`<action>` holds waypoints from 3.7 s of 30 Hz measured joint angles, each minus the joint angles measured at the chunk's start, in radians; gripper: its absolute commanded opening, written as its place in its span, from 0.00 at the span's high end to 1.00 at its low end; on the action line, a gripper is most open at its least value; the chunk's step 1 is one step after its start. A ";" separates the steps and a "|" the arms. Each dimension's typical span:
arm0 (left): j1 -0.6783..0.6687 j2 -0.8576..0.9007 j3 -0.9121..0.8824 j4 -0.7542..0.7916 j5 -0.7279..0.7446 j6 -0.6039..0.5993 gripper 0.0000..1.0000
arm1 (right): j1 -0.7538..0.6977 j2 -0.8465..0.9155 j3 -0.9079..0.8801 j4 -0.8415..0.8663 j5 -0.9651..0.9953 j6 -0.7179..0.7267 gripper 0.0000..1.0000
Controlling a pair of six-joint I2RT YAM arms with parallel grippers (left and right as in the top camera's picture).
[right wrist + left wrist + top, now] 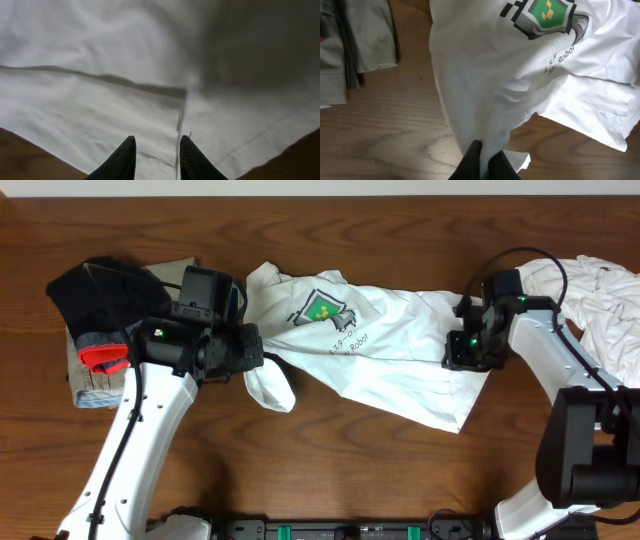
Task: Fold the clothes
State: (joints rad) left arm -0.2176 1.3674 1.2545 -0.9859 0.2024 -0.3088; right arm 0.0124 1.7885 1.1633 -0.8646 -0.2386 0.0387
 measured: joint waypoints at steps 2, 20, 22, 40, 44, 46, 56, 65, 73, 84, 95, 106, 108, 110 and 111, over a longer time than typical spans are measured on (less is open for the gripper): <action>0.000 0.000 0.000 0.000 0.000 0.000 0.94 | 0.000 0.000 -0.006 0.006 0.000 0.002 0.71; 0.000 0.000 0.000 0.000 0.000 0.000 0.94 | 0.019 0.082 -0.024 0.084 0.003 0.010 0.69; 0.000 0.000 0.000 0.000 0.000 0.000 0.94 | 0.020 0.090 -0.024 0.085 0.004 0.011 0.69; 0.000 0.000 0.000 0.024 0.000 0.034 0.94 | 0.030 0.088 0.010 0.028 0.006 0.023 0.99; 0.000 0.000 0.001 0.065 -0.033 0.065 0.94 | 0.030 -0.007 0.129 -0.060 0.035 0.024 0.99; 0.000 -0.003 0.006 0.074 -0.075 0.080 0.94 | 0.027 -0.089 0.219 -0.085 0.066 0.024 0.99; 0.000 -0.075 0.217 0.093 -0.235 0.179 0.94 | -0.031 -0.391 0.510 -0.139 0.156 0.021 0.99; 0.000 -0.133 0.349 0.096 -0.252 0.259 0.94 | -0.038 -0.442 0.587 -0.161 0.189 0.018 0.99; -0.001 -0.189 0.349 0.093 -0.229 0.337 0.94 | -0.038 -0.468 0.679 -0.207 0.244 0.017 0.99; -0.001 -0.307 0.402 0.147 -0.175 0.362 0.94 | -0.071 -0.463 0.791 -0.248 0.318 0.017 0.99; 0.008 0.174 0.406 0.328 -0.172 0.399 0.94 | -0.098 -0.038 0.804 -0.159 0.318 0.001 0.99; 0.084 0.566 0.573 0.835 -0.130 0.427 0.94 | -0.100 0.300 0.975 0.066 0.291 0.039 0.99; 0.083 0.568 0.691 0.813 -0.126 0.435 0.94 | -0.108 0.299 1.132 0.037 0.291 0.053 0.99; 0.083 0.555 0.826 0.784 -0.121 0.445 0.94 | -0.124 0.283 1.295 -0.001 0.290 0.061 0.99; 0.082 0.540 0.887 0.754 -0.117 0.450 0.94 | -0.136 0.268 1.370 -0.033 0.290 0.064 0.99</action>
State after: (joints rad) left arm -0.1356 1.9072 2.1418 -0.2321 0.0853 0.1410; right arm -0.1238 2.0563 2.5332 -0.8978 0.0509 0.1028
